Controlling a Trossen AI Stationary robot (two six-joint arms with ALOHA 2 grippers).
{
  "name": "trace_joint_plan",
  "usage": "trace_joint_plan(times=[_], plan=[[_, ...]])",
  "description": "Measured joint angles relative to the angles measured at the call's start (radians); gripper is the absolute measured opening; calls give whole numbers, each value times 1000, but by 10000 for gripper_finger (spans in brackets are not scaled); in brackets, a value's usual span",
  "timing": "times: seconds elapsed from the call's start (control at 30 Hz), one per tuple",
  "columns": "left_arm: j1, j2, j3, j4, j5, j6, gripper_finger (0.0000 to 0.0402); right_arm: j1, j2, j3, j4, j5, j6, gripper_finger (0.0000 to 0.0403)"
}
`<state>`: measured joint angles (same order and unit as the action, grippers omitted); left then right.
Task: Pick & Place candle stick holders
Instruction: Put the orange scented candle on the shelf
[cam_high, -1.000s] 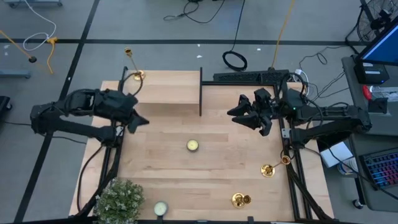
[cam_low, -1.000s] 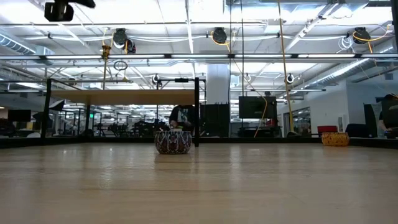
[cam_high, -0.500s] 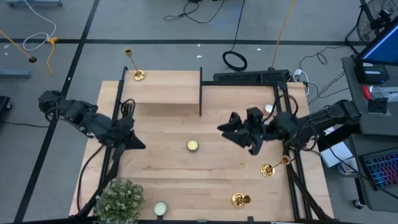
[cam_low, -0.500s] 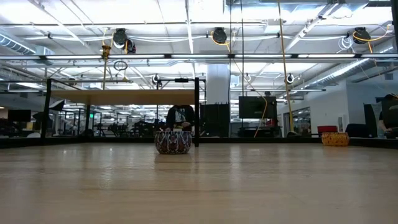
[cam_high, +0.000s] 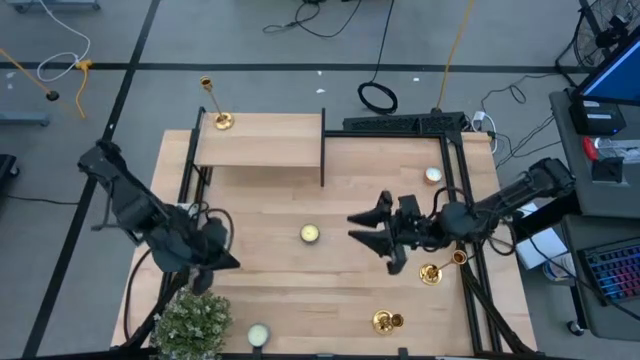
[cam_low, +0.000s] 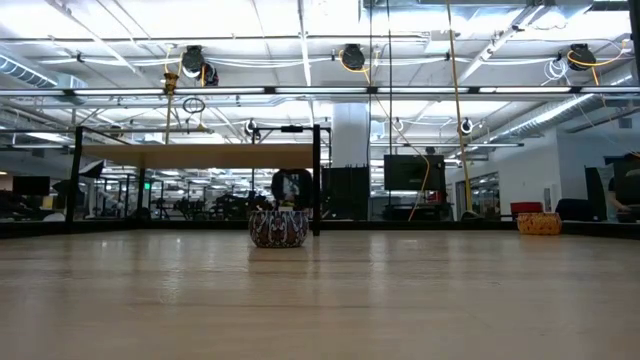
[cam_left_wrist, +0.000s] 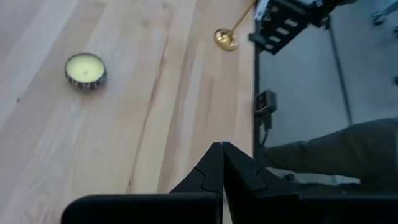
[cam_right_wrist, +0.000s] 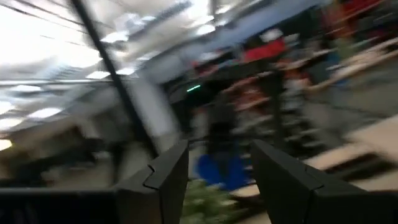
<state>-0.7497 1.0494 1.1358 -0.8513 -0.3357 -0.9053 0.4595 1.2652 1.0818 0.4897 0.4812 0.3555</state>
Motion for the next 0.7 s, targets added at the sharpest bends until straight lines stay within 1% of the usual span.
trace_joint_plan(times=[0.07, 0.13, 0.23, 0.3, 0.4, 0.43, 0.5, 0.63, 0.7], plan=[[-13, 29, 0, 0, -15, -28, 2, 9, 0, 57, -140, 77, -31, 168], [-23, 54, 0, 0, -25, -52, 3, 18, 1, 133, -290, 145, -24, 171], [-37, 79, 0, 0, -34, -87, 3, 35, 8, 216, -549, 199, 41, 180], [-46, 86, 0, -1, -44, -102, 2, 51, 11, 256, -659, 232, 91, 187], [-56, 88, 0, -7, -56, -111, 4, 63, 8, 273, -812, 225, 177, 201], [-58, 88, 0, -11, -59, -112, 5, 70, 3, 280, -883, 212, 229, 206], [-61, 86, 0, -12, -59, -118, 4, 81, -19, 306, -1041, 153, 358, 216], [-74, 85, 0, -14, -83, -115, 4, 104, -74, 325, -1369, -46, 646, 227], [-78, 85, 0, -18, -95, -110, 7, 117, -99, 324, -1498, -124, 753, 228]])
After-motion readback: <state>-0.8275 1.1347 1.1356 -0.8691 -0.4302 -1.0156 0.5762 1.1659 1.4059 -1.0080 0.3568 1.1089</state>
